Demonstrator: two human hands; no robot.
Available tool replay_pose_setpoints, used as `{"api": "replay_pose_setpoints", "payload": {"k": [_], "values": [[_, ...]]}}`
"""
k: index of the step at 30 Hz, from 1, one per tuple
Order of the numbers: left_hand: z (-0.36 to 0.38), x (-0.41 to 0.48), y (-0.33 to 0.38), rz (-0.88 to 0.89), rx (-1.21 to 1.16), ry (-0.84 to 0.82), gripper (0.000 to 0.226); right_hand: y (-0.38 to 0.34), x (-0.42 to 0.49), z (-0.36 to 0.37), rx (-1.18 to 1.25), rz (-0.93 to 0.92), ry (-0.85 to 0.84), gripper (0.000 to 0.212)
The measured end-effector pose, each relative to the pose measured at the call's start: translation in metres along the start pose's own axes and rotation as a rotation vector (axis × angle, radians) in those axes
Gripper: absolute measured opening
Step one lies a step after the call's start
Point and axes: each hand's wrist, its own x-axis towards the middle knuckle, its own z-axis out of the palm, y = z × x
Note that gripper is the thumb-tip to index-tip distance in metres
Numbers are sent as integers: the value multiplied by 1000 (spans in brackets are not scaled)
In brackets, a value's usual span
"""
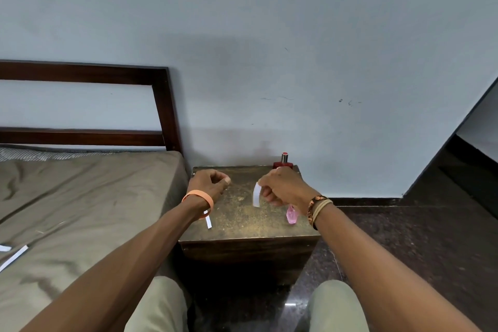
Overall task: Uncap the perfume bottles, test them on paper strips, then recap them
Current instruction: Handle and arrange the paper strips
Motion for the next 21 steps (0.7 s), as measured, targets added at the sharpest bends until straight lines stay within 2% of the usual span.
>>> {"api": "replay_pose_setpoints", "payload": {"k": [2, 7, 8, 11, 12, 14, 15, 16, 19, 20, 21], "values": [[-1, 0, -1, -5, -3, 1, 3, 1, -1, -1, 230, 42, -23, 19], [-4, 0, 1, -6, -2, 4, 4, -5, -8, -3, 206, 29, -27, 20], [-5, 1, 2, -8, -1, 2, 4, -7, -9, -6, 269, 9, -40, 20], [-8, 2, 3, -14, -11, 5, 3, -21, -15, -17, 755, 10, -223, 16], [-8, 2, 3, -12, -6, 7, 3, -23, -13, -17, 747, 26, -212, 15], [-8, 1, 2, -3, 5, 10, 5, -23, -11, -11, 306, 24, -82, 14], [-8, 0, 2, -1, 7, 9, 6, -24, -13, -8, 189, 12, -46, 15], [-7, -1, 3, 0, 8, 7, 8, -23, -11, -6, 207, -7, -53, 16], [-6, -1, 4, 1, 8, -3, 13, -26, -12, -13, 751, -20, -188, 15], [-6, -1, 4, 0, 8, -9, 12, -25, -9, -14, 804, -8, -203, 13], [-6, -2, 3, -4, 8, -13, 10, -24, -7, -13, 686, 19, -174, 12]]}}
